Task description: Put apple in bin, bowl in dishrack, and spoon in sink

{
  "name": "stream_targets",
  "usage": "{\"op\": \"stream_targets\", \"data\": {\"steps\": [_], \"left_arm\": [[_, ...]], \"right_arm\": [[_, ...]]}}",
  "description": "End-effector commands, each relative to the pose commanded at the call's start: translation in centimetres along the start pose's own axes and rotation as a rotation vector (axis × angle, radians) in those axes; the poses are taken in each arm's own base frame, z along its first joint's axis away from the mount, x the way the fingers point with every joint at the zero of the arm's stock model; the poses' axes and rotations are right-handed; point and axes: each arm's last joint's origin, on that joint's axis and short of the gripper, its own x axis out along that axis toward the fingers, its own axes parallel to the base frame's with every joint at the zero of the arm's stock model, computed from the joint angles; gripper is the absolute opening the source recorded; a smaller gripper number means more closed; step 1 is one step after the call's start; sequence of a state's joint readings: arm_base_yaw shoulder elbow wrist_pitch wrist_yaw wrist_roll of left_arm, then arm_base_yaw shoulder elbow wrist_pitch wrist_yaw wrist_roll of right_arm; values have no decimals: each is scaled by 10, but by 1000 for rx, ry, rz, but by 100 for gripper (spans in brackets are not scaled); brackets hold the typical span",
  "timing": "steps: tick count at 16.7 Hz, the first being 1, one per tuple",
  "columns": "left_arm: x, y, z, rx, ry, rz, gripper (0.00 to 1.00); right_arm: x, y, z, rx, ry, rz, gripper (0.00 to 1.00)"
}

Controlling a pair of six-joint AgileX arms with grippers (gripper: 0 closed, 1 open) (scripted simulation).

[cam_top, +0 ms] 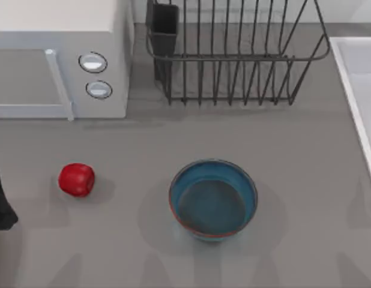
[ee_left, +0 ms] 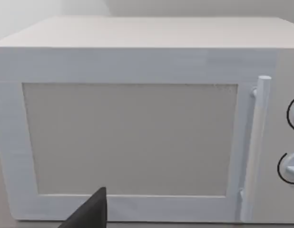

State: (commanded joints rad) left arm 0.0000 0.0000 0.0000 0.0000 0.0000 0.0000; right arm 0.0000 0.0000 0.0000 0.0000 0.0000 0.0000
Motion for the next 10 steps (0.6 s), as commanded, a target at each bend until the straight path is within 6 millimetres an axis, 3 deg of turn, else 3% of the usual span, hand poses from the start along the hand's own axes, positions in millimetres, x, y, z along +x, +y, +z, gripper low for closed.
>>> {"op": "stream_targets", "data": {"steps": [4, 10], "left_arm": [[0, -1, 6, -3, 23, -10, 100], [18, -9, 53, -18, 297, -68, 100]], "right_arm": [[0, 0, 0, 0, 0, 0, 100], [0, 0, 0, 0, 0, 0, 100]]}}
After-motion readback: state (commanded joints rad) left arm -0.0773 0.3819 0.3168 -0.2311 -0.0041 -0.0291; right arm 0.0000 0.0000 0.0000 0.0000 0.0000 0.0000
